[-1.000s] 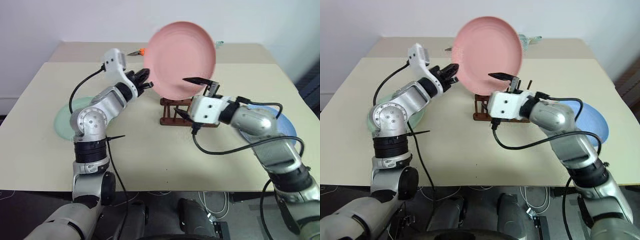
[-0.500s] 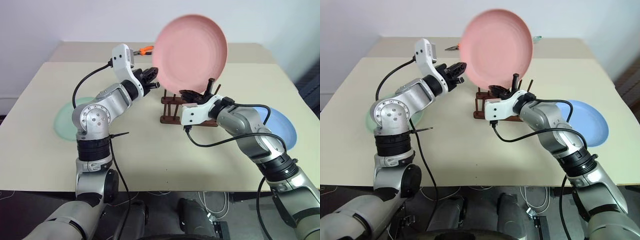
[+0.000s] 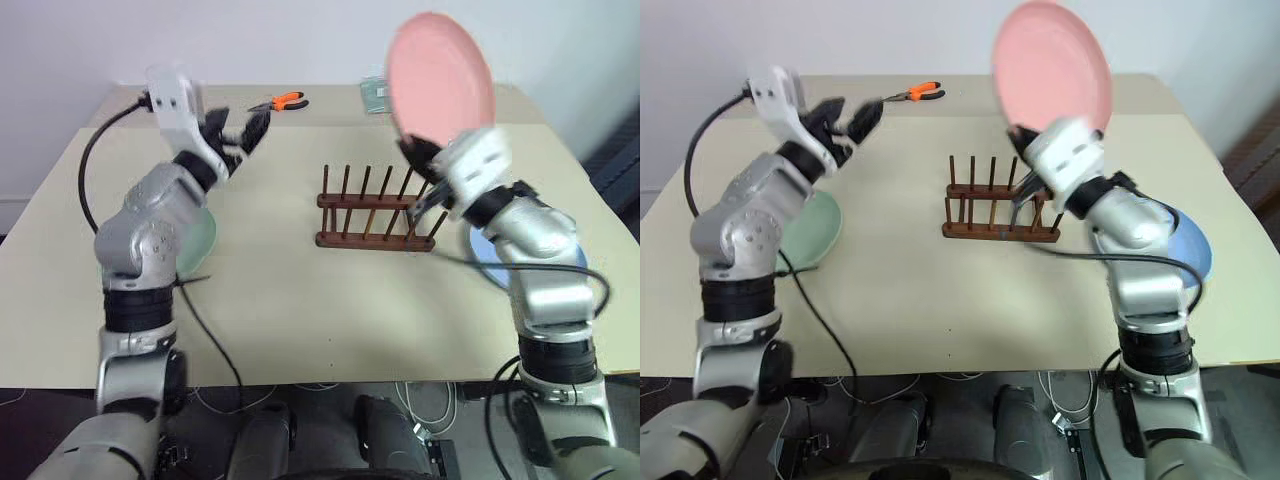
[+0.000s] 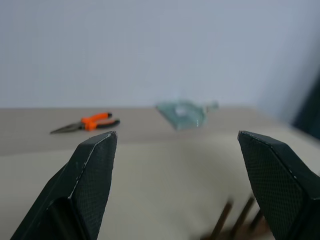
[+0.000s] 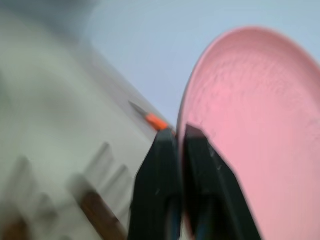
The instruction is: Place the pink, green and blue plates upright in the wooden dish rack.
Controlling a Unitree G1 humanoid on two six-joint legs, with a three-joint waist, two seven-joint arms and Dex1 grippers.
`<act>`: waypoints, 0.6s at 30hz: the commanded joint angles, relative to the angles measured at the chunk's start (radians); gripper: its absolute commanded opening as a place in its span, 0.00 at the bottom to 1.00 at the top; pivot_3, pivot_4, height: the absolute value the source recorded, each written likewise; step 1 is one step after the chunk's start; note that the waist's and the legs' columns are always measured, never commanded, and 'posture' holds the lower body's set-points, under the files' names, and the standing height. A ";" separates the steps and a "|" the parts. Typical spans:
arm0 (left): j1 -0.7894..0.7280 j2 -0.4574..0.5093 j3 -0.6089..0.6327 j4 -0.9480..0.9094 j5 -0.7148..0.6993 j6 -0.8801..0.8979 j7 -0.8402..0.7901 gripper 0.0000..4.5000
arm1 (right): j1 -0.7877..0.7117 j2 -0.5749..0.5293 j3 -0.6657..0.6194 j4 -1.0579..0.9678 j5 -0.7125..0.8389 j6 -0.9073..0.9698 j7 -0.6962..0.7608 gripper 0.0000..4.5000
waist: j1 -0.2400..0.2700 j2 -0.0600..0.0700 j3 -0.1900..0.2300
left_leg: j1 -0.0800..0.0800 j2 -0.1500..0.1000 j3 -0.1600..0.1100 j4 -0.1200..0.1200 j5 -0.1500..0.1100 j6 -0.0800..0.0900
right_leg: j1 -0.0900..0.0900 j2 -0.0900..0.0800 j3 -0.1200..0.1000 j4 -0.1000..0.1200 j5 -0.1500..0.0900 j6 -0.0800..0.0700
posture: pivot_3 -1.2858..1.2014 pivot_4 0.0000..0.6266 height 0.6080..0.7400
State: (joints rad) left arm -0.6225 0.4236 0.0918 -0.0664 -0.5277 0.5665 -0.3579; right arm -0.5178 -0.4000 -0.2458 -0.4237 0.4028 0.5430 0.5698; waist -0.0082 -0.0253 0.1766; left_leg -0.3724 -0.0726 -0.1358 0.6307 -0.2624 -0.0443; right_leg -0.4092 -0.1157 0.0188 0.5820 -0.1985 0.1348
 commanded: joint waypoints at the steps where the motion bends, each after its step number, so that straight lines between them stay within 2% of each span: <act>1: 0.091 0.057 -0.089 -0.044 0.036 -0.084 -0.215 0.88 | -0.035 0.015 -0.215 -0.066 0.459 0.218 -0.095 0.00 | 0.000 0.000 0.000 | -0.001 0.000 -0.001 0.000 0.000 0.000 | 0.000 0.000 0.000 0.000 0.000 -0.001 | 0.52 0.24 1.00; 4: 0.166 0.099 -0.133 -0.074 0.044 -0.106 -0.334 0.88 | -0.036 0.000 -0.281 -0.048 0.688 0.300 -0.195 0.00 | -0.002 0.002 0.001 | -0.001 0.000 0.000 0.000 0.000 0.001 | -0.001 0.000 0.000 0.000 -0.001 -0.004 | 0.52 0.24 1.00; 6: 0.216 0.133 -0.169 -0.112 0.031 -0.085 -0.418 0.88 | -0.018 -0.010 -0.282 -0.039 0.767 0.329 -0.241 0.00 | -0.005 0.004 0.002 | -0.001 0.001 0.000 -0.001 0.000 0.001 | -0.001 0.000 0.000 0.000 -0.001 -0.005 | 0.52 0.24 1.00; 10: 0.275 0.168 -0.214 -0.177 0.014 -0.061 -0.519 0.88 | 0.001 -0.017 -0.262 -0.011 0.836 0.338 -0.310 0.00 | -0.006 0.006 0.002 | 0.000 0.001 0.002 -0.002 -0.001 0.001 | -0.002 0.000 0.000 0.000 -0.002 -0.004 | 0.52 0.24 1.00; 18: 0.312 0.158 -0.229 -0.234 0.009 -0.020 -0.554 0.88 | -0.007 -0.004 -0.229 0.106 0.858 0.304 -0.393 0.00 | -0.004 0.007 0.002 | -0.001 0.001 0.002 0.000 -0.001 0.001 | -0.002 0.000 0.000 0.000 -0.002 -0.004 | 0.52 0.24 1.00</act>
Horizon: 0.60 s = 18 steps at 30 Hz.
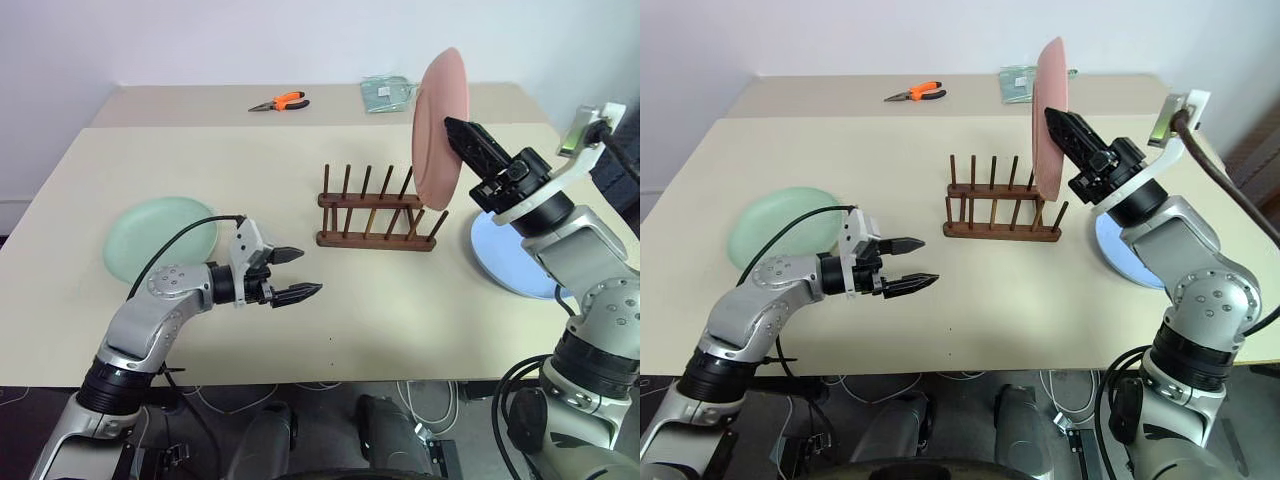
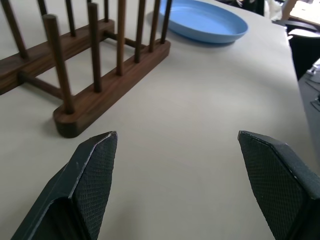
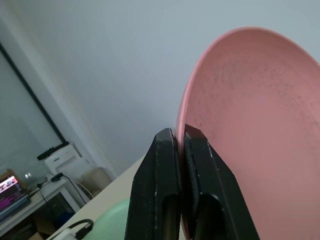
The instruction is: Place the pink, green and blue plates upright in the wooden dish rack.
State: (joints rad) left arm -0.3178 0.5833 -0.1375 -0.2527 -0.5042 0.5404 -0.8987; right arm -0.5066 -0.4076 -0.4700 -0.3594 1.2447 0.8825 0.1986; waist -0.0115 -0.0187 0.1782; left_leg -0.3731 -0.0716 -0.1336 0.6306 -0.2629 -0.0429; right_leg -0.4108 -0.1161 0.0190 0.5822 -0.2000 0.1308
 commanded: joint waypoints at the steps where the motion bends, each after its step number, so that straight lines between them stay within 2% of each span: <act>1: 0.009 -0.005 0.001 -0.055 -0.019 0.013 -0.013 0.88 | -0.022 0.005 -0.004 0.066 0.014 -0.039 -0.027 0.00 | -0.001 0.000 0.000 | 0.000 0.000 0.000 0.000 0.000 0.000 | 0.000 0.000 0.000 0.000 0.000 0.000 | 0.52 0.24 1.00; 6: 0.011 -0.014 0.007 -0.073 -0.021 0.027 -0.009 0.88 | -0.042 0.000 -0.014 0.161 0.011 -0.063 -0.042 0.00 | -0.001 0.001 0.000 | 0.000 0.000 0.000 0.000 0.000 0.000 | 0.000 0.000 0.000 0.000 0.000 0.000 | 0.52 0.24 1.00; 9: 0.017 -0.015 0.013 -0.076 -0.023 0.034 -0.003 0.89 | -0.042 -0.024 -0.007 0.174 -0.013 -0.075 -0.030 0.22 | -0.001 0.001 0.000 | 0.000 0.000 0.000 0.000 0.000 0.000 | 0.000 0.000 0.000 0.000 0.000 0.001 | 0.52 0.24 1.00; 11: 0.017 -0.020 0.030 -0.064 -0.023 0.047 0.017 0.89 | -0.045 -0.046 0.010 0.159 -0.073 -0.104 -0.018 0.42 | -0.001 0.002 0.001 | 0.000 0.000 0.000 0.000 0.000 0.000 | 0.000 0.000 0.000 0.000 0.000 0.001 | 0.52 0.24 1.00; 13: 0.011 -0.032 0.069 -0.045 -0.036 0.062 0.051 1.00 | -0.058 -0.085 0.029 0.134 -0.162 -0.155 0.004 0.64 | -0.001 0.002 0.001 | 0.000 0.000 0.000 0.000 0.000 0.000 | 0.000 0.000 0.000 0.000 0.000 0.001 | 0.52 0.24 1.00; 18: -0.022 -0.060 0.193 0.069 0.040 0.014 0.227 1.00 | -0.094 -0.208 0.071 0.122 -0.378 -0.288 0.067 0.64 | -0.001 0.003 0.001 | 0.000 0.000 0.001 0.000 0.000 0.000 | 0.000 0.000 0.000 0.000 0.001 0.002 | 0.52 0.24 1.00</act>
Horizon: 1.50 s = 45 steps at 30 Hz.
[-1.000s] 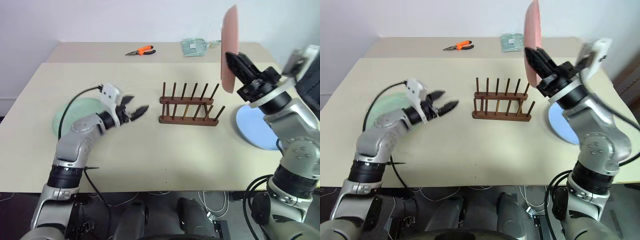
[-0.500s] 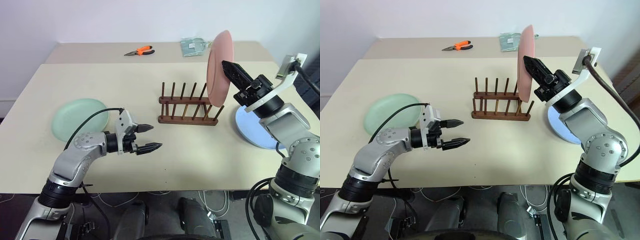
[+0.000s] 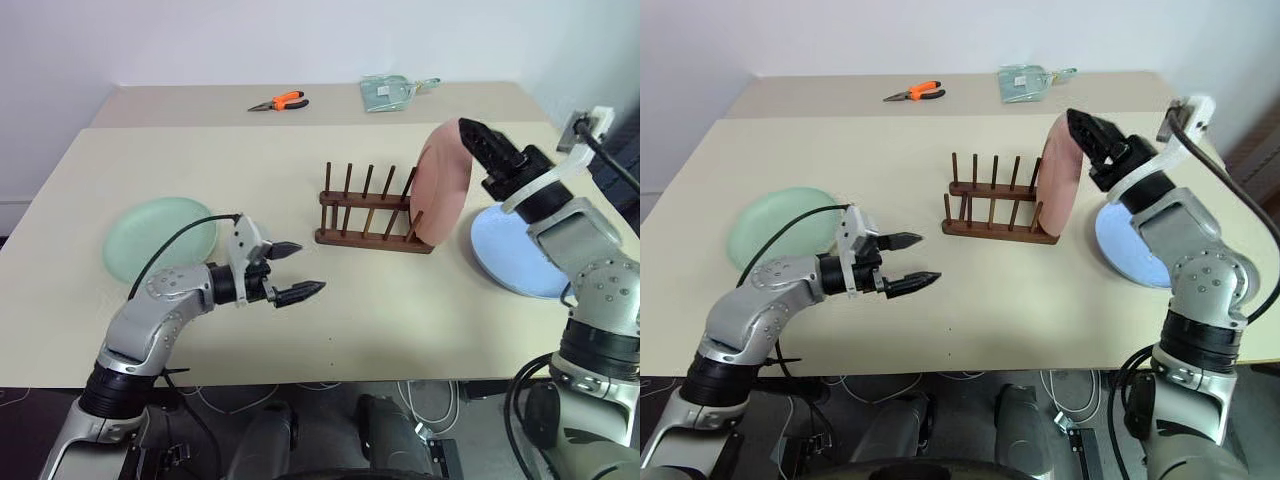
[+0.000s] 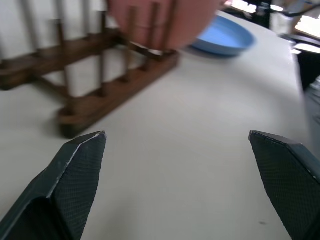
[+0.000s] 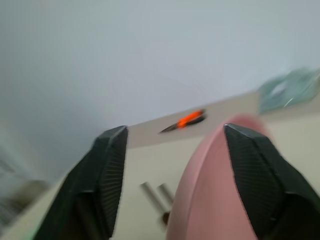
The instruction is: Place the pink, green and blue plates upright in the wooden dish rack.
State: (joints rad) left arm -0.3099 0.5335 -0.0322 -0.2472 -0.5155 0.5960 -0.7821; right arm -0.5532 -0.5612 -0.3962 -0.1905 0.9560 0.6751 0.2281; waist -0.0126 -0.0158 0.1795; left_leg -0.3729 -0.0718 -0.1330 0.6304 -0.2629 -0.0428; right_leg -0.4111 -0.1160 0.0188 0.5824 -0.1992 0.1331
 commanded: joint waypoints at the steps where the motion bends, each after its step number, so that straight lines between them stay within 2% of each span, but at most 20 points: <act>1: -0.044 -0.014 0.116 0.110 0.086 -0.056 0.173 1.00 | -0.057 -0.081 0.004 -0.050 -0.119 -0.099 0.058 0.69 | 0.001 0.000 0.000 | 0.000 0.000 0.000 0.000 0.000 0.000 | 0.000 0.000 0.000 0.000 0.000 0.001 | 0.52 0.24 1.00; 3: -0.091 -0.029 0.199 0.219 0.143 -0.065 0.337 1.00 | -0.075 -0.141 0.047 -0.083 -0.176 -0.122 0.121 0.83 | 0.000 0.000 0.000 | 0.000 0.000 0.000 0.000 0.000 0.000 | 0.000 0.000 0.000 0.000 0.001 0.002 | 0.52 0.24 1.00; 5: -0.153 -0.057 0.325 0.307 0.155 -0.036 0.533 1.00 | -0.083 -0.198 0.146 -0.151 -0.252 -0.144 0.201 1.00 | -0.003 0.000 0.000 | 0.000 0.000 0.000 0.000 0.000 0.000 | 0.000 0.000 0.000 0.000 0.001 0.002 | 0.52 0.24 1.00; 7: -0.178 -0.050 0.463 0.371 0.190 -0.019 0.732 1.00 | -0.063 -0.234 0.345 -0.258 -0.374 -0.180 0.302 1.00 | -0.012 -0.002 -0.001 | 0.000 0.001 0.000 -0.001 0.000 0.000 | -0.001 0.001 -0.001 0.001 0.001 0.003 | 0.52 0.24 1.00; 9: -0.168 -0.046 0.533 0.375 0.203 0.011 0.821 1.00 | -0.045 -0.214 0.469 -0.303 -0.444 -0.207 0.346 1.00 | -0.021 -0.004 -0.002 | 0.001 0.002 0.000 -0.002 0.000 0.000 | -0.002 0.002 0.000 0.001 -0.002 0.006 | 0.52 0.24 1.00; 14: -0.136 -0.092 0.653 0.288 0.139 0.132 0.917 1.00 | -0.017 -0.119 0.573 -0.309 -0.510 -0.241 0.383 1.00 | 0.004 -0.009 0.000 | -0.001 -0.002 -0.001 0.002 0.000 0.000 | -0.001 -0.002 0.000 0.001 0.000 0.005 | 0.52 0.24 1.00; 19: -0.051 -0.205 0.774 0.124 -0.084 0.406 0.915 1.00 | -0.003 -0.037 0.621 -0.282 -0.550 -0.263 0.414 1.00 | 0.025 -0.013 -0.002 | -0.001 -0.002 -0.003 0.002 0.000 -0.001 | 0.000 -0.002 -0.001 0.001 0.001 0.004 | 0.52 0.24 1.00; 22: -0.058 -0.255 0.830 0.099 -0.155 0.456 0.943 0.81 | 0.001 -0.015 0.629 -0.273 -0.582 -0.277 0.430 1.00 | 0.025 -0.012 -0.002 | 0.000 -0.002 -0.004 0.002 0.000 -0.001 | 0.000 -0.002 -0.002 0.002 0.001 0.004 | 0.52 0.24 1.00; 25: -0.081 -0.276 0.872 0.104 -0.191 0.459 0.979 0.49 | 0.001 -0.002 0.632 -0.267 -0.597 -0.272 0.444 1.00 | 0.023 -0.012 -0.002 | 0.000 -0.002 -0.004 0.001 0.000 -0.002 | 0.000 -0.001 -0.002 0.002 0.001 0.004 | 0.52 0.24 1.00; 27: -0.102 -0.268 0.848 0.107 -0.196 0.430 0.962 0.25 | -0.001 -0.002 0.635 -0.268 -0.601 -0.249 0.459 1.00 | 0.023 -0.013 -0.002 | 0.000 -0.001 -0.004 0.001 0.000 -0.002 | 0.000 -0.001 -0.002 0.002 0.001 0.004 | 0.52 0.24 1.00; 29: -0.106 -0.234 0.761 0.082 -0.158 0.368 0.897 0.03 | -0.006 -0.008 0.649 -0.267 -0.633 -0.257 0.469 1.00 | 0.024 -0.013 -0.002 | 0.000 -0.001 -0.004 0.001 0.001 -0.002 | 0.000 -0.001 -0.003 0.002 0.001 0.004 | 0.52 0.24 1.00; 30: -0.117 -0.219 0.707 0.061 -0.141 0.333 0.858 0.00 | -0.011 -0.012 0.668 -0.260 -0.681 -0.285 0.463 1.00 | 0.025 -0.013 -0.002 | 0.000 -0.001 -0.004 0.001 0.001 -0.002 | 0.000 -0.001 -0.003 0.002 0.001 0.004 | 0.52 0.24 1.00; 35: -0.226 -0.170 0.496 -0.025 -0.132 0.269 0.730 0.00 | -0.071 -0.003 0.778 -0.166 -0.932 -0.430 0.437 1.00 | 0.023 -0.013 -0.002 | -0.001 -0.002 -0.003 0.001 0.001 -0.002 | 0.000 -0.001 -0.003 0.001 0.001 0.003 | 0.52 0.24 1.00; 43: -0.429 -0.216 0.348 -0.099 -0.214 0.345 0.713 0.00 | -0.234 0.080 0.866 0.148 -1.257 -0.654 0.306 1.00 | -0.005 -0.013 -0.002 | 0.000 -0.001 -0.002 -0.001 0.001 -0.003 | -0.002 0.000 -0.002 0.002 0.001 0.003 | 0.52 0.24 1.00; 45: -0.445 -0.230 0.343 -0.109 -0.228 0.363 0.733 0.00 | -0.249 0.084 0.871 0.197 -1.301 -0.688 0.303 0.88 | -0.004 -0.013 -0.002 | 0.000 -0.001 -0.002 -0.001 0.001 -0.003 | -0.002 0.000 -0.001 0.002 0.001 0.003 | 0.52 0.24 1.00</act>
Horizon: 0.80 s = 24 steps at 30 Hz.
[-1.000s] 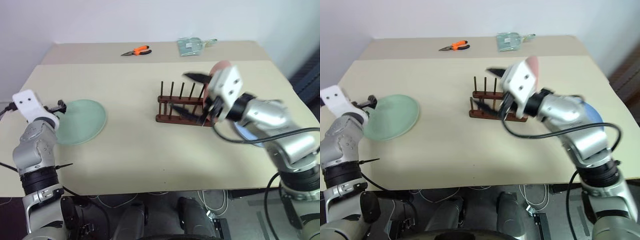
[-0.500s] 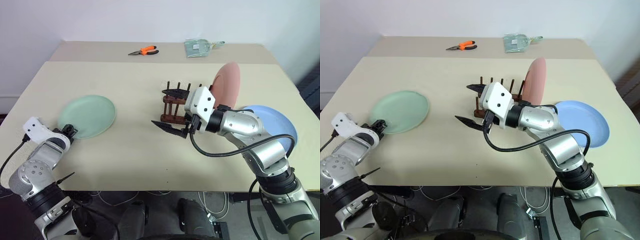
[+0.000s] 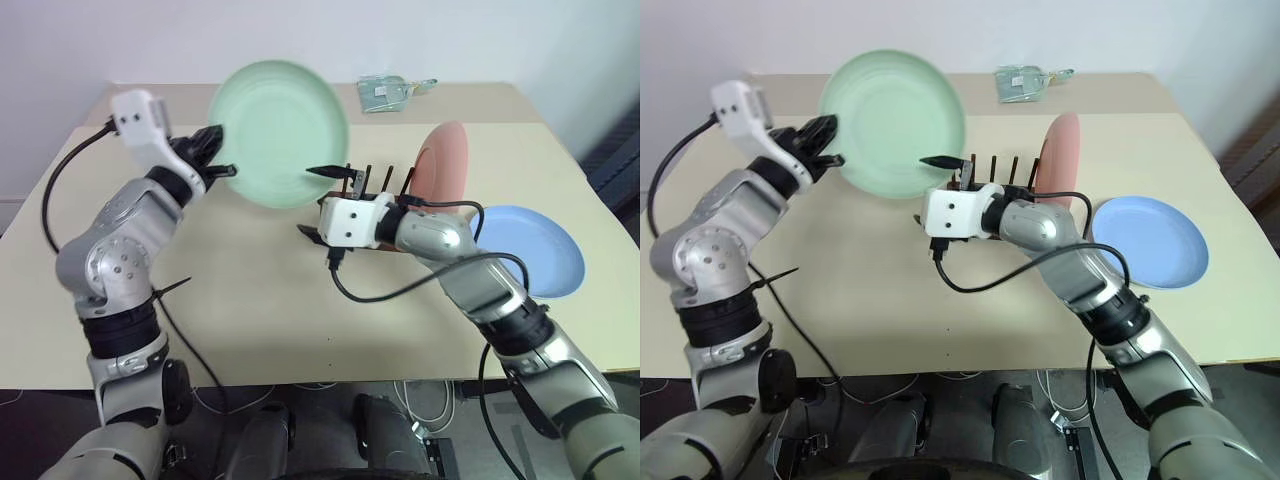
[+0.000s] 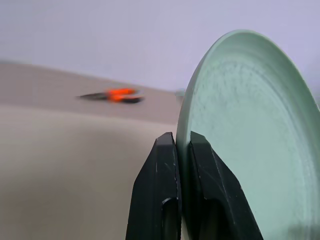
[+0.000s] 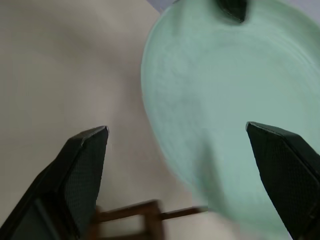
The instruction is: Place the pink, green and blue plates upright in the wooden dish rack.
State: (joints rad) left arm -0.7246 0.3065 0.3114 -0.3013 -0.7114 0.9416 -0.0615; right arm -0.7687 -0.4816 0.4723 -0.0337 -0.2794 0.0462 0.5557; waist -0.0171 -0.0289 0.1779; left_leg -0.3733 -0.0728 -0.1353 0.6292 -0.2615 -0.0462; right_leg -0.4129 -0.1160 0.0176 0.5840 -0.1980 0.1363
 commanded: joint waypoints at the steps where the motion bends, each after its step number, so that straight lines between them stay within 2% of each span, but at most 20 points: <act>1: -0.036 -0.013 0.006 -0.056 -0.042 0.024 0.024 0.00 | -0.036 0.006 -0.001 0.054 -0.077 -0.068 -0.023 0.81 | 0.000 0.000 0.000 | 0.000 0.000 0.000 0.000 0.000 0.000 | 0.000 0.000 0.000 0.000 0.000 0.000 | 0.52 0.24 1.00; 6: -0.032 -0.024 0.013 -0.077 -0.065 0.030 0.029 0.00 | -0.033 0.011 -0.026 0.080 -0.107 -0.101 -0.018 0.28 | 0.001 0.000 0.000 | 0.000 0.000 0.000 0.000 0.000 0.000 | 0.000 0.001 0.001 0.000 0.000 0.000 | 0.52 0.24 1.00; 8: -0.032 -0.043 0.056 -0.068 -0.090 0.015 0.042 0.16 | -0.026 0.009 -0.035 0.074 -0.113 -0.112 -0.017 0.06 | 0.002 0.000 0.000 | 0.000 0.000 0.000 0.000 0.000 0.000 | 0.000 0.001 0.001 0.000 0.000 0.000 | 0.52 0.24 1.00; 9: -0.040 -0.052 0.081 -0.060 -0.098 -0.002 0.050 0.23 | -0.022 0.007 -0.040 0.068 -0.119 -0.119 -0.022 0.00 | 0.002 0.000 0.000 | 0.000 0.000 0.000 0.000 0.000 0.000 | 0.000 0.001 0.001 0.000 0.000 0.000 | 0.52 0.24 1.00; 13: -0.086 -0.046 0.142 -0.008 -0.057 -0.115 0.089 0.67 | 0.011 0.027 -0.093 0.013 -0.101 -0.123 -0.058 0.00 | 0.005 0.000 0.001 | 0.000 0.000 0.000 0.001 0.000 0.000 | 0.000 0.001 0.000 0.000 0.000 0.000 | 0.52 0.24 1.00; 16: -0.095 0.002 0.160 0.046 0.002 -0.208 0.085 0.67 | 0.074 0.059 -0.178 -0.079 -0.004 -0.067 -0.051 0.00 | 0.004 0.000 0.001 | 0.000 0.000 0.000 0.000 0.001 -0.001 | 0.000 0.001 0.000 0.000 0.000 0.000 | 0.52 0.24 1.00; 18: -0.058 0.078 0.096 0.060 0.095 -0.270 0.023 0.67 | 0.126 0.083 -0.250 -0.158 0.101 0.006 -0.028 0.00 | 0.002 0.000 0.001 | 0.000 0.000 0.000 0.000 0.001 -0.002 | 0.000 0.001 0.001 0.000 0.000 0.000 | 0.52 0.24 1.00; 21: 0.085 0.178 -0.048 0.053 0.200 -0.387 -0.173 0.67 | 0.194 0.174 -0.426 -0.348 0.434 0.288 -0.022 0.00 | 0.003 0.001 0.000 | 0.000 0.000 0.000 -0.001 0.000 0.000 | 0.000 0.001 0.001 0.000 0.000 0.000 | 0.52 0.24 1.00; 22: 0.143 0.195 -0.091 0.041 0.205 -0.408 -0.244 0.67 | 0.203 0.222 -0.497 -0.411 0.571 0.408 -0.060 0.00 | 0.003 0.002 0.000 | 0.000 0.000 0.000 -0.001 0.000 0.000 | 0.000 0.001 0.002 0.000 0.000 0.000 | 0.52 0.24 1.00; 24: 0.218 0.203 -0.142 0.028 0.196 -0.433 -0.337 0.67 | 0.195 0.283 -0.591 -0.481 0.733 0.567 -0.135 0.00 | 0.007 0.003 0.001 | 0.000 0.000 0.000 0.000 0.000 0.000 | 0.001 0.001 0.002 0.000 0.000 -0.001 | 0.52 0.24 1.00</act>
State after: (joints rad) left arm -0.5211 0.5041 0.2161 -0.2367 -0.5184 0.5497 -0.3110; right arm -0.5518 -0.2242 -0.0365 -0.4182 0.2969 0.4940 0.4770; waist -0.0099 -0.0264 0.1785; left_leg -0.3737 -0.0724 -0.1364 0.6288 -0.2617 -0.0458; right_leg -0.4127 -0.1147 0.0193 0.5839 -0.1975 0.1347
